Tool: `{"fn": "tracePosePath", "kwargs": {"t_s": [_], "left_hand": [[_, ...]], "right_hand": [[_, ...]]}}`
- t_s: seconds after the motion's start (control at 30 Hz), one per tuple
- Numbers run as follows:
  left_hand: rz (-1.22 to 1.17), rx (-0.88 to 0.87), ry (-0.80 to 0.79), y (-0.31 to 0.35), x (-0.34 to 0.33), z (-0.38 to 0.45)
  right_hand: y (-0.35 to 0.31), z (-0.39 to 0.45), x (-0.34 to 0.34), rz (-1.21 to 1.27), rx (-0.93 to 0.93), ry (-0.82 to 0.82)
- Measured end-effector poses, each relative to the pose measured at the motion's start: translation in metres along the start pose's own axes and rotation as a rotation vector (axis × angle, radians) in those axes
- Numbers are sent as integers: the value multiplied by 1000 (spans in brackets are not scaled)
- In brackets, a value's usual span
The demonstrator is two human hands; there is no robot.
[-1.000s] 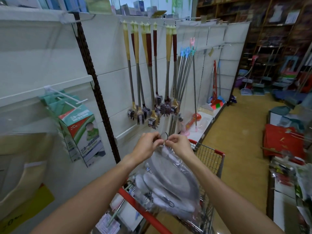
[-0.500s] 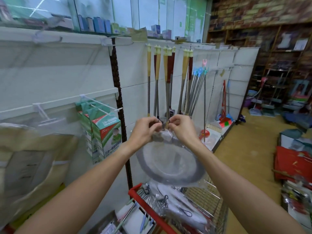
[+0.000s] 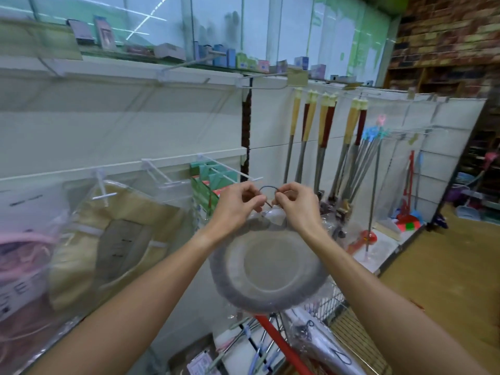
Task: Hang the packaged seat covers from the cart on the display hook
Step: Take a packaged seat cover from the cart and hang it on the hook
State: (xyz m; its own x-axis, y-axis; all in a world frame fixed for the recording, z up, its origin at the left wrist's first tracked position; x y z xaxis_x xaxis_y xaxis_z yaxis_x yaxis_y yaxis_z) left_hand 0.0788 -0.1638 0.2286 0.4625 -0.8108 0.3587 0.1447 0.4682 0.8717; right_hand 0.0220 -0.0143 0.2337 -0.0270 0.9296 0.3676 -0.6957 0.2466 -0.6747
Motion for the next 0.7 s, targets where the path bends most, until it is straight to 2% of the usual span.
{"fn": "tracePosePath", "kwargs": {"t_s": [0.17,0.33,0.7], "left_hand": [[-56,96,48,-24,48,-16],[-59,119,25,-41,90,-43],[-24,185,157,-82,176,-95]], "right_hand": [[-24,-12,-46,43,50,-24],[-48,-30,-96,115,74,-60],[-96,-70,-178,263,115,-85]]}}
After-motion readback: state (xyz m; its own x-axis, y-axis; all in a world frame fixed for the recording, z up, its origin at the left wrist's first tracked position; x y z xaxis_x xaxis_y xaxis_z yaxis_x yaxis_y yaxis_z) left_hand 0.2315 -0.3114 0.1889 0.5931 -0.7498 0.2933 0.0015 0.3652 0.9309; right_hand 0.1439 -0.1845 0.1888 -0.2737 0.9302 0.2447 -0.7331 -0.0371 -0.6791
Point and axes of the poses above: each hand's wrist, its own z-axis towards the middle knuckle, its own x-axis out of the back of the hand, y = z × x, the point moved 1 cm from there along z, towards the middle knuckle, and after that the axes turned 15 degrees about x, right-handed, at the moved point
